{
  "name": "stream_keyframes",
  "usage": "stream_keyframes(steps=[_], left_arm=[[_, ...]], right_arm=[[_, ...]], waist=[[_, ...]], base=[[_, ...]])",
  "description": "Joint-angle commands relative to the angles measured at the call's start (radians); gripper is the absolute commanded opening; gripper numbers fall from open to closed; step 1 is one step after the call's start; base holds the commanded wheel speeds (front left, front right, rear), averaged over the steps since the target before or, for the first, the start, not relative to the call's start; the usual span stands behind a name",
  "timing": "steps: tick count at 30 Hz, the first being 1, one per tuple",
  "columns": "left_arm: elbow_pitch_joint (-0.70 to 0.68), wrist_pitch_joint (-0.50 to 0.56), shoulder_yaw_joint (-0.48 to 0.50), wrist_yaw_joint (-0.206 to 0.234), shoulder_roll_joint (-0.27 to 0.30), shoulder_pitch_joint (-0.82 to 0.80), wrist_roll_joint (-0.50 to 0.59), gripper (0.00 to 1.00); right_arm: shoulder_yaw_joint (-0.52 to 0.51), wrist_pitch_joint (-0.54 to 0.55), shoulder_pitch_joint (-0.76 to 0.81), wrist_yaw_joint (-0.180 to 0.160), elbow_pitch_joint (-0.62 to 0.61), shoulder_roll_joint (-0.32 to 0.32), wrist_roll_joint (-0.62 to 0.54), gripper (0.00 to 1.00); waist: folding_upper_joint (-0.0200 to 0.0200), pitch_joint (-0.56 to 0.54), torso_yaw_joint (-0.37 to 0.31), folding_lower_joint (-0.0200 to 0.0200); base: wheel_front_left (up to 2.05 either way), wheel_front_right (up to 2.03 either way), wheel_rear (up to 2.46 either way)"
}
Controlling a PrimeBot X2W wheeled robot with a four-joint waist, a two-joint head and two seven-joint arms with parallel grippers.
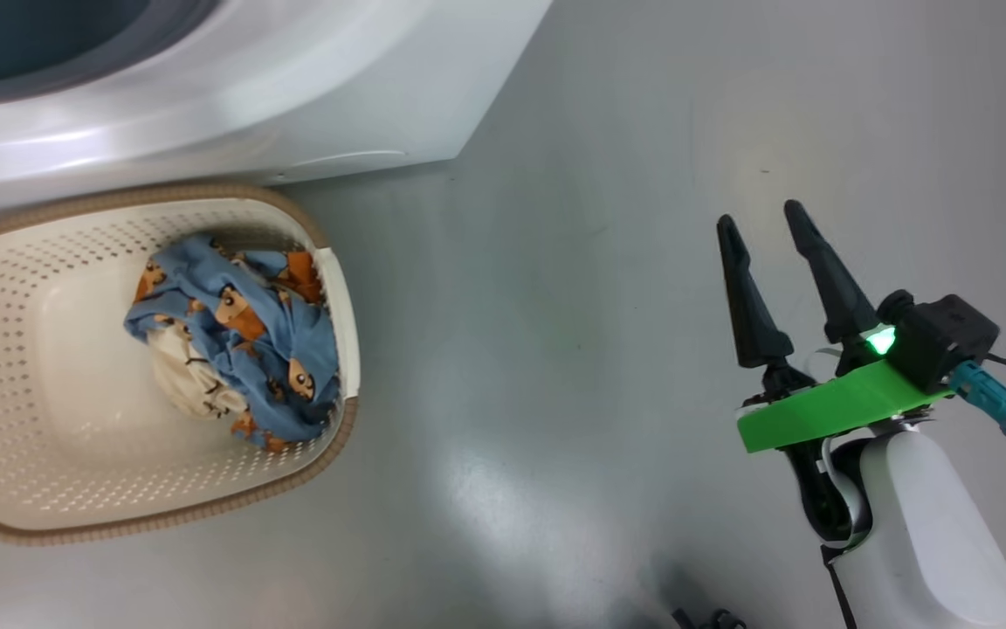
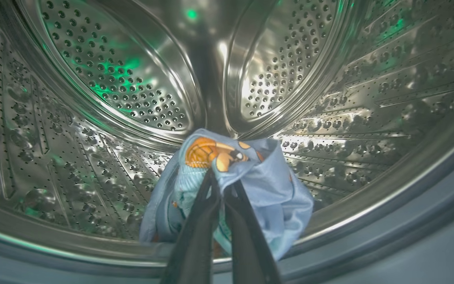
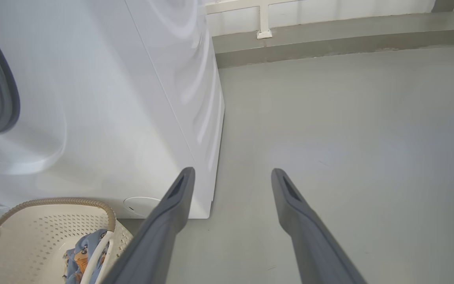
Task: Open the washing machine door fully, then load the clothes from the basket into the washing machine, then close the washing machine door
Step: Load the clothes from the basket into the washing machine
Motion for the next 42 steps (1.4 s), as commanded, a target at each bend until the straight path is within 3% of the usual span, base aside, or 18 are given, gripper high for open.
stream_keyframes(steps=[1, 9, 10, 11, 13, 14, 15, 32, 38, 42], left_arm=[[0.029, -0.005, 0.004, -0.002, 0.054, -0.048, -0.003, 0.0], [0.244, 0.009, -0.108, -0.002, 0.043, -0.143, -0.015, 0.0], [0.27, 0.024, -0.127, -0.002, 0.04, -0.156, -0.022, 0.04], [0.292, 0.038, -0.143, -0.002, 0.037, -0.167, -0.03, 0.29], [0.319, 0.043, -0.17, -0.002, 0.032, -0.185, -0.05, 0.63], [0.328, 0.042, -0.184, -0.002, 0.031, -0.192, -0.059, 0.89], [0.334, 0.04, -0.196, -0.002, 0.03, -0.197, -0.07, 1.0], [0.306, -0.003, -0.332, -0.002, 0.029, -0.144, -0.265, 1.0], [0.202, -0.005, -0.235, -0.002, 0.034, -0.06, -0.244, 1.0], [0.132, -0.005, -0.135, -0.002, 0.008, 0.043, -0.188, 1.0]], right_arm=[[0.026, -0.005, 0.009, 0.002, -0.019, 0.005, 0.01, 1.0], [0.048, -0.005, 0.014, 0.002, -0.014, 0.005, 0.013, 1.0], [0.049, -0.005, 0.014, 0.002, -0.013, 0.005, 0.012, 1.0], [0.05, -0.005, 0.015, 0.002, -0.012, 0.005, 0.012, 1.0], [0.05, -0.005, 0.016, 0.002, -0.011, 0.005, 0.012, 1.0], [0.05, -0.005, 0.017, 0.002, -0.01, 0.005, 0.011, 1.0], [0.049, -0.005, 0.017, 0.002, -0.01, 0.005, 0.011, 1.0], [0.018, -0.005, 0.013, 0.002, -0.007, 0.005, -0.018, 1.0], [0.001, -0.005, 0.02, 0.002, -0.001, 0.005, -0.034, 1.0], [-0.01, -0.005, 0.034, 0.002, 0.005, 0.005, -0.046, 1.0]], waist=[[0.0, 0.0, -0.011, 0.0], [0.0, -0.008, -0.025, 0.0], [0.0, -0.009, -0.026, 0.0], [0.0, -0.01, -0.026, 0.0], [0.0, -0.012, -0.025, 0.0], [0.0, -0.013, -0.024, 0.0], [0.0, -0.014, -0.022, 0.0], [0.0, -0.041, 0.043, 0.0], [0.0, -0.07, 0.069, 0.0], [0.0, -0.108, 0.087, 0.0]], base=[[0.0, 0.0, 0.0], [0.0, 0.0, 0.0], [0.0, 0.0, 0.0], [0.0, 0.0, 0.0], [0.0, 0.0, 0.0], [0.0, 0.0, 0.0], [0.0, 0.0, 0.0], [0.0, 0.0, 0.0], [0.0, 0.0, 0.0], [0.0, 0.0, 0.0]])
